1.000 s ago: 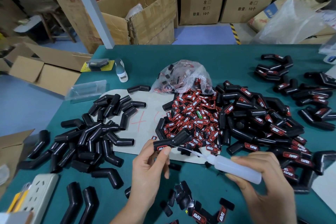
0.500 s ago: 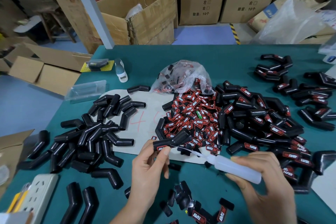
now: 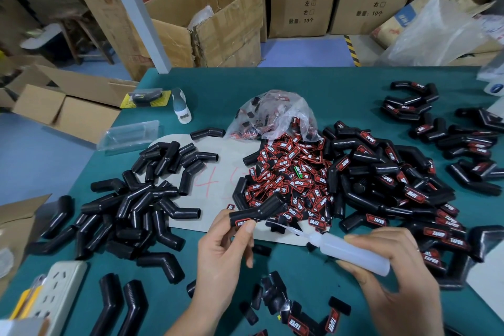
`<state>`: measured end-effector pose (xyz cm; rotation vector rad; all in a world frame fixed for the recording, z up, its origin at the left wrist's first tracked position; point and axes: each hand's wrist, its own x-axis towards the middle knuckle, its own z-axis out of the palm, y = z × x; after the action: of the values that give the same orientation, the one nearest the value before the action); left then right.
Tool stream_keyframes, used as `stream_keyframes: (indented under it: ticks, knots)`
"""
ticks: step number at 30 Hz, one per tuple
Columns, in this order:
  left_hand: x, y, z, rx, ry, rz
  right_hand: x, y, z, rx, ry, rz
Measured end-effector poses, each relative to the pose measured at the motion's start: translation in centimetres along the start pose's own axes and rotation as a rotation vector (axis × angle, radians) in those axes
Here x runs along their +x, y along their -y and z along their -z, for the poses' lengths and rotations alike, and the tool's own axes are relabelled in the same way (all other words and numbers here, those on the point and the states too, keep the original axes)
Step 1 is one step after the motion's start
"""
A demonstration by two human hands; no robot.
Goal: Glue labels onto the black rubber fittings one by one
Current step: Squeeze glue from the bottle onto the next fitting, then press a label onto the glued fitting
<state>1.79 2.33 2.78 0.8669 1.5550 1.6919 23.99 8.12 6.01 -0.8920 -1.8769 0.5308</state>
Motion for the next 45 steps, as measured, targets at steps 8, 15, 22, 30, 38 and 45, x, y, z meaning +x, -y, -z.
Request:
stream_keyframes:
  ticks: [8, 15, 22, 30, 38, 45]
  knots:
    - [0.0, -0.2, -0.2, 0.013, -0.006, -0.009, -0.3, -0.3, 0.0, -0.001, -0.016, 0.003]
    - [0.1, 0.3, 0.1, 0.000, -0.009, 0.003, -0.1, -0.2, 0.1, 0.017, -0.020, -0.022]
    - [0.4, 1.5, 0.8, -0.081, 0.023, 0.093, -0.3, -0.7, 0.8, 0.246, -0.096, -0.280]
    - [0.6, 2.1, 0.6, -0.093, 0.076, 0.165, -0.2, -2.1, 0.5, 0.349, 0.075, -0.633]
    - [0.2, 2.4, 0.3, -0.076, 0.192, 0.223, -0.4, -4.2, 1.6, -0.211, 0.336, -0.639]
    - [-0.3, 2.1, 0.2, -0.090, 0.258, 0.250, -0.5, -4.1, 1.2, -0.184, 0.340, -0.644]
